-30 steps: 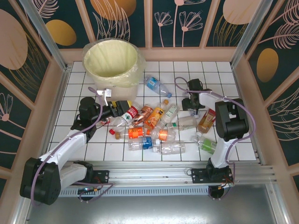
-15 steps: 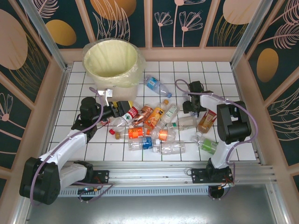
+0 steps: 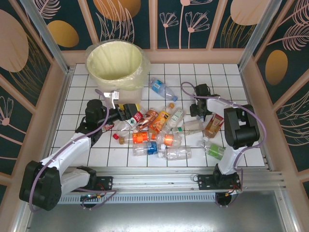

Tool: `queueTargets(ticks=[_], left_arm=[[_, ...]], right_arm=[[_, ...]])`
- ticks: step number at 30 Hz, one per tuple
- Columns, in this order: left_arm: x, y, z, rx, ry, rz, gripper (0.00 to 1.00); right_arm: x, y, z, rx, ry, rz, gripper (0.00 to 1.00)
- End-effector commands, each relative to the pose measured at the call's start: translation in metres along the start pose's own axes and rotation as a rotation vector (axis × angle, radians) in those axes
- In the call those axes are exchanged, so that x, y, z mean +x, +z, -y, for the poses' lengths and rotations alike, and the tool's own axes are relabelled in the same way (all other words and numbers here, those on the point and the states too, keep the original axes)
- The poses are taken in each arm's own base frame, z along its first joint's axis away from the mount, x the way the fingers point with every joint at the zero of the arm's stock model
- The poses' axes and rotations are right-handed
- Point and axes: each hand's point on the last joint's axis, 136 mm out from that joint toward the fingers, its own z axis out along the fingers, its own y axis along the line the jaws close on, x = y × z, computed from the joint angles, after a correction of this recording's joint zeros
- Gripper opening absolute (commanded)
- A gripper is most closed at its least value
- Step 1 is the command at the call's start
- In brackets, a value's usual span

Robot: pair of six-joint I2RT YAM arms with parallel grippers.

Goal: Put the plastic bottles in the bin

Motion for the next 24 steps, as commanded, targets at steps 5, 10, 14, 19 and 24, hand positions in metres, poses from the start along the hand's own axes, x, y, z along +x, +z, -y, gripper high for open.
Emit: queueTargets(ticks=[5,10,14,19,24], left_arm=[[-0.013,0.005,0.016,0.024,0.040,0.015,0.99],[-0.011,0.011,0.022,0.037,0.045,0.005,0.99],[-0.009,0.017,0.026,0.047,0.050,-0.003,0.98],[-0.011,0.023,0.032,0.063,0.045,0.000,0.99],[-0.023,0.025,0.050,0.125,0.047,0.016,0.99]], right_arm=[[-0.019,-0.008,0.002,0.008,0.009,0.079,0.55],[-0.030,-0.013,0.004,0.006,0.021,0.119,0.54],[-0.047,-0.026,0.010,0.001,0.043,0.182,0.50],[-0.067,-0.046,0.013,-0.018,0.064,0.263,0.48],[-0.084,-0.074,0.007,-0.086,0.079,0.341,0.47]])
